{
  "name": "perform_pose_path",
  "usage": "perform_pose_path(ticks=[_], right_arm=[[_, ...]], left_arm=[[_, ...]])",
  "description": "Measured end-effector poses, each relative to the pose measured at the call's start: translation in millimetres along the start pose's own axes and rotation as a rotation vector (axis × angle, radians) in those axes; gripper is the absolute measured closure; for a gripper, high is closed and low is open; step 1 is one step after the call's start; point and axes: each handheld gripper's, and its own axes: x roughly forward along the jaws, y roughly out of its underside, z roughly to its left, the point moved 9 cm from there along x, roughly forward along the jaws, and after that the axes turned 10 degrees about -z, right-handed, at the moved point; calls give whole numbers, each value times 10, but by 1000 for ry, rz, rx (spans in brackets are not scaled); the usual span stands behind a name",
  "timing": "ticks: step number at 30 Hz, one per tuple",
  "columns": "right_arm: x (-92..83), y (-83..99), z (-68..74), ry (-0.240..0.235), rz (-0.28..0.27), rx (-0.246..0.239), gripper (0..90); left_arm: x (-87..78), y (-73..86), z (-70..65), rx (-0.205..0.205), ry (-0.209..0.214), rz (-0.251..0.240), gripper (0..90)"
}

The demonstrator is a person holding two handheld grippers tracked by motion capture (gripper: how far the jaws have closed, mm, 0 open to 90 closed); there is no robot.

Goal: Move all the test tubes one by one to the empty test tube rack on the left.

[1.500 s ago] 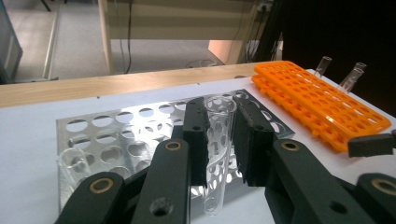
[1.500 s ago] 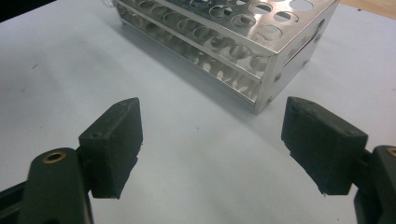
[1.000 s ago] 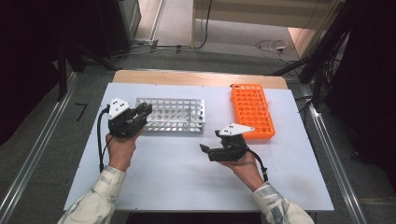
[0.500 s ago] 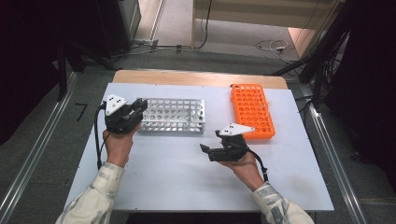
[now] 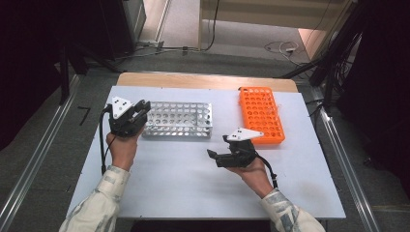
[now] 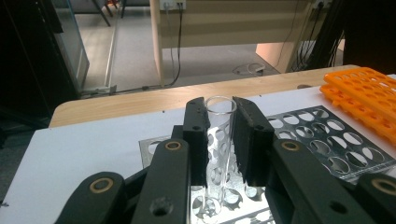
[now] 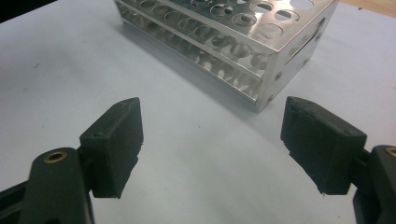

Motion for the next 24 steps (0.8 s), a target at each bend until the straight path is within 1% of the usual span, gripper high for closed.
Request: perform_pose_path(ticks=[9, 21, 24], right_arm=[[-10, -2, -6, 3, -4, -3, 200], [-7, 7, 1, 2, 1, -2, 200], [-6, 9, 2, 2, 1, -4, 200]], left_arm=[[47, 68, 10, 15, -22, 4, 754], [91, 247, 8, 14, -36, 28, 753], [96, 292, 17, 20, -40, 39, 753]])
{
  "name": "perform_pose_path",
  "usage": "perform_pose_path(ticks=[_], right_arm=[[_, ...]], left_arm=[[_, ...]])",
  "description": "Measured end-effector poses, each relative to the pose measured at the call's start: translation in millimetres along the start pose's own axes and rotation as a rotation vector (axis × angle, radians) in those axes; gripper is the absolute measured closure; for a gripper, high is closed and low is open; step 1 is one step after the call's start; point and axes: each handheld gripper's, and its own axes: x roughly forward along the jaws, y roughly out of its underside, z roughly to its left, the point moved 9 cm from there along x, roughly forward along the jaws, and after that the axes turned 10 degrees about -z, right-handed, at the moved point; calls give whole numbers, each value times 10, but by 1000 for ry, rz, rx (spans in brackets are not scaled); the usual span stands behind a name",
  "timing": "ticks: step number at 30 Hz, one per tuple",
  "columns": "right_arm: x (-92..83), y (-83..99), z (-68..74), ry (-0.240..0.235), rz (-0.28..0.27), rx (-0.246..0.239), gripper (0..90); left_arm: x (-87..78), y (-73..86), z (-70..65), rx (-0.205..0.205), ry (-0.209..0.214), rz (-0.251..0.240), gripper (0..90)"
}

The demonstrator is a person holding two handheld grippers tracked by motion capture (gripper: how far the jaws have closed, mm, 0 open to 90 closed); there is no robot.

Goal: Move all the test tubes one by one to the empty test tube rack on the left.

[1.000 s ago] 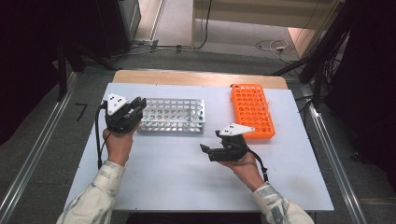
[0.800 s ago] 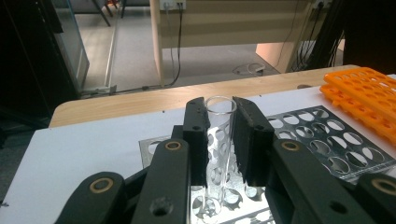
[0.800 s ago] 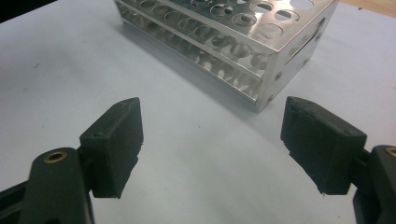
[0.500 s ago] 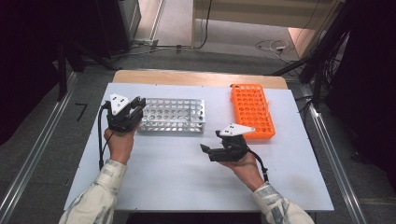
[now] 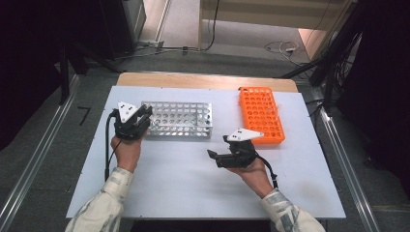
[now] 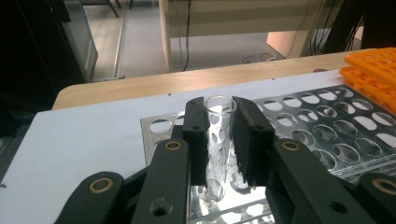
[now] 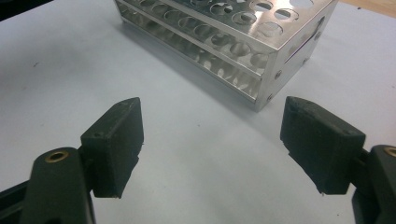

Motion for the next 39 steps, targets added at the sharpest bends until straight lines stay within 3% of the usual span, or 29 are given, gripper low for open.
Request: perform_pose_path(ticks=[9, 27, 39], right_arm=[[5, 8, 0, 1, 3, -3, 200], [3, 11, -9, 5, 5, -1, 200], [-29, 20, -82, 24, 3, 7, 200]], left_arm=[[22, 104, 4, 2, -3, 21, 748], [-28, 52, -28, -11, 4, 2, 701], [-144, -34, -130, -58, 43, -26, 538]])
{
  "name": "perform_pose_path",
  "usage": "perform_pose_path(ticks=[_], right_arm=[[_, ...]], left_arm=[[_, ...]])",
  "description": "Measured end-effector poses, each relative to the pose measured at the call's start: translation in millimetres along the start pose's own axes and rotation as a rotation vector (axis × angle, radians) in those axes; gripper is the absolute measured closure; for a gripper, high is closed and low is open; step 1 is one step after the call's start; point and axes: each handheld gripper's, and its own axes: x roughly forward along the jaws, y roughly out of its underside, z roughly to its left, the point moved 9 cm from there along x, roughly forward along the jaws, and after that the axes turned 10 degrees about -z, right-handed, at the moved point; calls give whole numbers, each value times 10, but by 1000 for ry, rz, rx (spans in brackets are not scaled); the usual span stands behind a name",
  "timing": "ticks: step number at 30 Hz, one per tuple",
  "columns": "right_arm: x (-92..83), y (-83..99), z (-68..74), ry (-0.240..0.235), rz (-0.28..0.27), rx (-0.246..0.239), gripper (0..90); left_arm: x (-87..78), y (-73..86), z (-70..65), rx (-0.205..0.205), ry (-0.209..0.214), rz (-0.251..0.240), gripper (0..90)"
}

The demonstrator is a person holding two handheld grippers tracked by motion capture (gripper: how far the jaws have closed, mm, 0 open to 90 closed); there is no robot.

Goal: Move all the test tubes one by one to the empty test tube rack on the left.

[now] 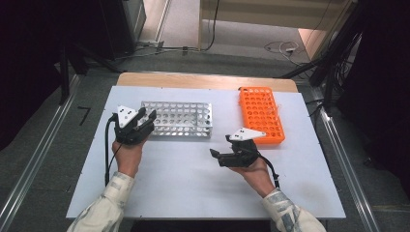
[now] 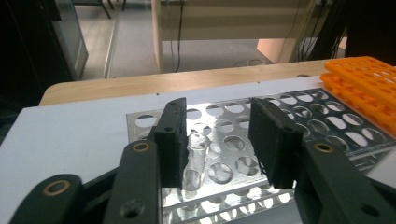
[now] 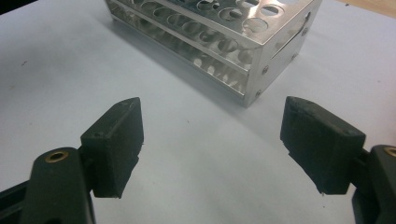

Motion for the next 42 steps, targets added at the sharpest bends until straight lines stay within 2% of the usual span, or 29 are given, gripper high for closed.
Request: perform_pose_path(ticks=[7, 14, 17, 26, 33, 42], right_arm=[[-40, -3, -97, 26, -7, 8, 200], [-110, -9, -254, 63, -20, 25, 204], [-152, -10, -344, 89, -25, 35, 205], [-311, 9, -734, 206, -38, 41, 210], [-456, 59, -1082, 298, -44, 77, 217], [-565, 94, -1394, 377, -56, 101, 273]], left_arm=[[-86, 24, -140, -13, 38, 21, 412], [-168, 81, -299, 18, 67, 40, 321], [-177, 140, -341, -4, 81, 58, 302], [-172, 206, -421, 5, 84, 71, 237], [-166, 227, -453, 7, 92, 73, 227], [-156, 245, -470, 12, 98, 76, 228]])
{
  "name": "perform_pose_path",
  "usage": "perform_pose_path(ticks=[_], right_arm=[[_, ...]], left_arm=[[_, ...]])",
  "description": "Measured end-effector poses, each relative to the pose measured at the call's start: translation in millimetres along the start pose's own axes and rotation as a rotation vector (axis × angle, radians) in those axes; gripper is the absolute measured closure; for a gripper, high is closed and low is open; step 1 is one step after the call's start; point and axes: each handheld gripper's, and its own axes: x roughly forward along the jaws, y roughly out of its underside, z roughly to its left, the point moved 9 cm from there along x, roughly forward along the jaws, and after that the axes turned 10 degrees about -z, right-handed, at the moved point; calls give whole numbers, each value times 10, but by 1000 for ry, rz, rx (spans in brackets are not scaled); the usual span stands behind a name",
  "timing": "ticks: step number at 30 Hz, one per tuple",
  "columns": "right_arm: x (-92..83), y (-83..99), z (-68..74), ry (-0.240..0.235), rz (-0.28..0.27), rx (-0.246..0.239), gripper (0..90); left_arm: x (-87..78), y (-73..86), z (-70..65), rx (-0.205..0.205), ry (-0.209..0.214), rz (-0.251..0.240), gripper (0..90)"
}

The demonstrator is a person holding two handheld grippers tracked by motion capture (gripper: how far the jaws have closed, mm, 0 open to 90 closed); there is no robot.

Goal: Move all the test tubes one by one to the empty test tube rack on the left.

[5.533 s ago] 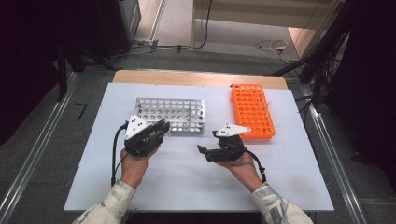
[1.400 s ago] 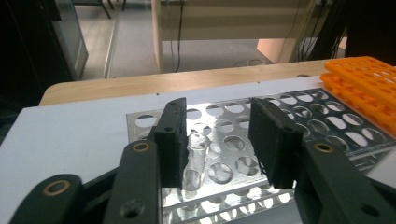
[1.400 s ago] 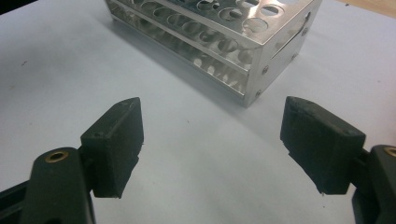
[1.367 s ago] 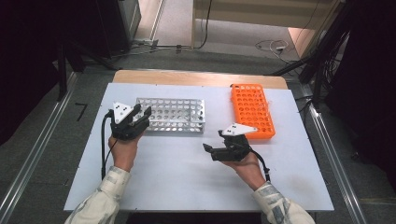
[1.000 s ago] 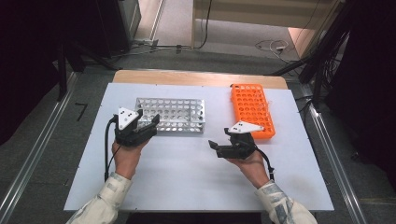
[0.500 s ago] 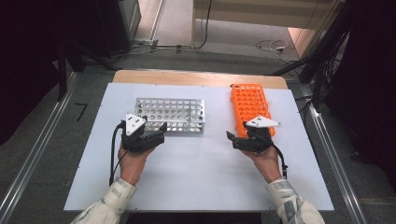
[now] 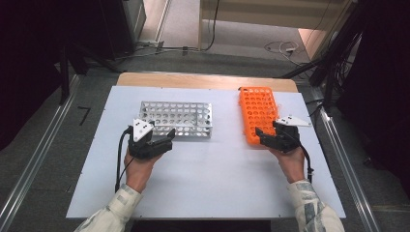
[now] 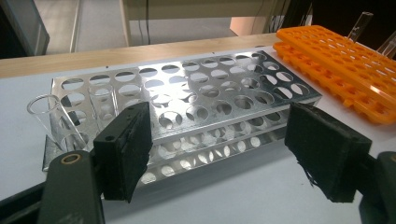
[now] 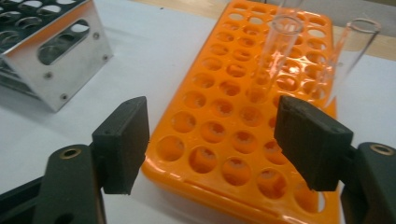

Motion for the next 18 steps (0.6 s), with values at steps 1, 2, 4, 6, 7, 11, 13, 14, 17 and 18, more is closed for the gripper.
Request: perform_pose_path(ticks=[1, 2, 4, 6, 7, 11, 13, 14, 17, 18], right_arm=[[13, -2, -20, 4, -2, 6, 294], [28, -6, -45, 12, -5, 8, 311], [62, -19, -90, 28, -9, 16, 343], [99, -39, -140, 42, -18, 27, 386], [121, -49, -167, 46, -27, 37, 410], [230, -56, -221, 53, -11, 57, 458], [273, -60, -227, 56, -10, 65, 485], [296, -57, -233, 61, -7, 58, 496], [352, -38, -249, 71, 1, 62, 534], [366, -36, -253, 73, 1, 63, 543]], left_arm=[[1, 3, -2, 1, 0, 1, 228], [3, 6, -5, 2, 0, 3, 228], [7, 12, -14, 3, 4, 6, 229], [11, 15, -21, 6, 5, 7, 229], [14, 18, -26, 8, 5, 7, 229], [18, 13, -17, 9, 4, 3, 230], [16, 8, -7, 7, 2, 1, 232], [14, 6, -3, 7, 2, 1, 232], [12, 3, -2, 5, 0, -2, 234], [13, 5, -5, 7, 2, -2, 235]])
